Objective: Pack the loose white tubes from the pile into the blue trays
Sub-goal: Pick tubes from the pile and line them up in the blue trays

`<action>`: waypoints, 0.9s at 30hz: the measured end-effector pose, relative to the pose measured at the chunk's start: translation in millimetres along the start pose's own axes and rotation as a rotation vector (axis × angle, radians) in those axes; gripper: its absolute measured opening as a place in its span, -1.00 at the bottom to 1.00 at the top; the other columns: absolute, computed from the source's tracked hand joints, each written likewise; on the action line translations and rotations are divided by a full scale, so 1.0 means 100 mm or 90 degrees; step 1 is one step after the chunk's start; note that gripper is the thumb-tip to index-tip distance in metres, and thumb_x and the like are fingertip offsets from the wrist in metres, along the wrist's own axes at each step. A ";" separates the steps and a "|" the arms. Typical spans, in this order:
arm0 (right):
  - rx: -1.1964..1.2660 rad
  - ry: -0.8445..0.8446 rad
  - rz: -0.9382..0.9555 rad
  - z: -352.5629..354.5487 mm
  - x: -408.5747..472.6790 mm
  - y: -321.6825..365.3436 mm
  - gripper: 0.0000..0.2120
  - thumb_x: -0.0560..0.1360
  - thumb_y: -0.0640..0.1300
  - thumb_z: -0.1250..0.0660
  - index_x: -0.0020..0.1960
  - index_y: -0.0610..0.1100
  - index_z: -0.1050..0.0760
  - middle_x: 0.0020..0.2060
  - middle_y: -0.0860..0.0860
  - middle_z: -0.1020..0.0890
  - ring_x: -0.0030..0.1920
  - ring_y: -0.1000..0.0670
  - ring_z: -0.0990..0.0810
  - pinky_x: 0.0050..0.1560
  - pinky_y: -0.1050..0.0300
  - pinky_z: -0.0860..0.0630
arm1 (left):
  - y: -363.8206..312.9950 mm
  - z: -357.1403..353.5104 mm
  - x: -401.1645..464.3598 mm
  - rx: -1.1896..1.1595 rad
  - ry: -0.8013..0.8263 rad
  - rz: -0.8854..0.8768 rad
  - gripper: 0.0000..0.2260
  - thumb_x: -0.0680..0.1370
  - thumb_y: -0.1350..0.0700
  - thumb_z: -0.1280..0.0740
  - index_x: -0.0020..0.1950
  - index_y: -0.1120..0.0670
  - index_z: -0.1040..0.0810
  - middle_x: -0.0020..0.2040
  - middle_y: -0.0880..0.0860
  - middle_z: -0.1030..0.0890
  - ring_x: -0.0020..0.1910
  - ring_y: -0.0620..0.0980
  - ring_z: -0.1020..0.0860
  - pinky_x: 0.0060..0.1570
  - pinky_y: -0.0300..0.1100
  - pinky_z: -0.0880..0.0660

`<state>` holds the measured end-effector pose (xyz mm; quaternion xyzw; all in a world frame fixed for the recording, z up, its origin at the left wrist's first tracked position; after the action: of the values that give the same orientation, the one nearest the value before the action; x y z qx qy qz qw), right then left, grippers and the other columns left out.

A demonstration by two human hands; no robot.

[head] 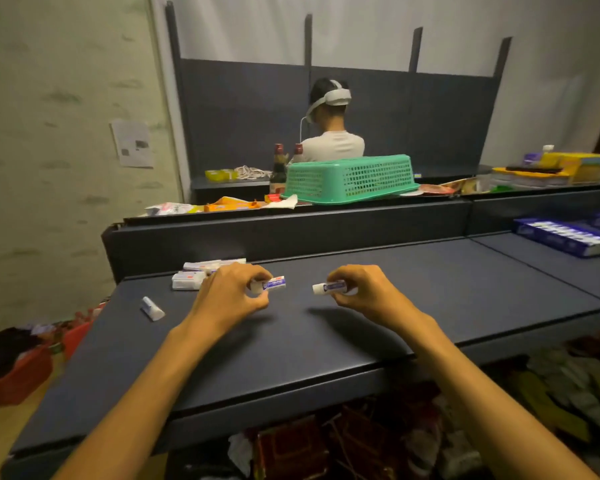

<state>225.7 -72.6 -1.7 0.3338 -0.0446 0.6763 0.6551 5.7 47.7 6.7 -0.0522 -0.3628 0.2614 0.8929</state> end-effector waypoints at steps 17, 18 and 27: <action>-0.121 -0.112 -0.183 2.54 -2.21 -1.94 -0.78 0.42 -0.17 -0.46 0.05 -0.04 -0.58 -0.09 0.03 -0.63 -0.12 0.06 -0.60 -0.05 0.18 -0.57 | -3.30 -1.68 0.81 -0.056 0.086 -0.152 -0.80 0.41 0.07 -0.43 0.02 -0.07 -0.65 -0.09 -0.06 -0.66 -0.13 0.00 -0.58 -0.14 -0.04 -0.56; -0.142 -0.122 -0.198 2.66 -2.31 -2.04 -0.78 0.43 -0.15 -0.46 0.06 -0.03 -0.58 -0.10 0.02 -0.61 -0.13 0.05 -0.59 -0.07 0.20 -0.55 | -3.45 -1.77 0.86 -0.058 0.093 -0.165 -0.80 0.42 0.06 -0.44 0.03 -0.07 -0.65 -0.09 -0.05 -0.66 -0.13 0.00 -0.57 -0.14 -0.04 -0.56; -0.203 -0.163 -0.262 3.49 -3.00 -3.06 -0.79 0.42 -0.21 -0.47 0.04 -0.10 -0.60 -0.07 0.01 -0.62 -0.15 0.12 -0.53 -0.14 0.38 -0.45 | -4.63 -2.74 1.40 -0.099 0.147 -0.242 -0.79 0.45 0.04 -0.44 0.08 -0.02 -0.64 -0.04 -0.01 -0.66 -0.09 -0.01 -0.57 -0.09 -0.02 -0.57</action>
<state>618.5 -460.7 -0.5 0.3113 -0.1637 0.4664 0.8117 473.0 -252.0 24.6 -0.0812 -0.2804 0.0522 0.9550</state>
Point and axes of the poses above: each hand's wrist, its own x-axis towards the middle knuckle, its own z-axis out of the back of the hand, y = z × x, the point moved 3 cm from there along x, towards the middle knuckle
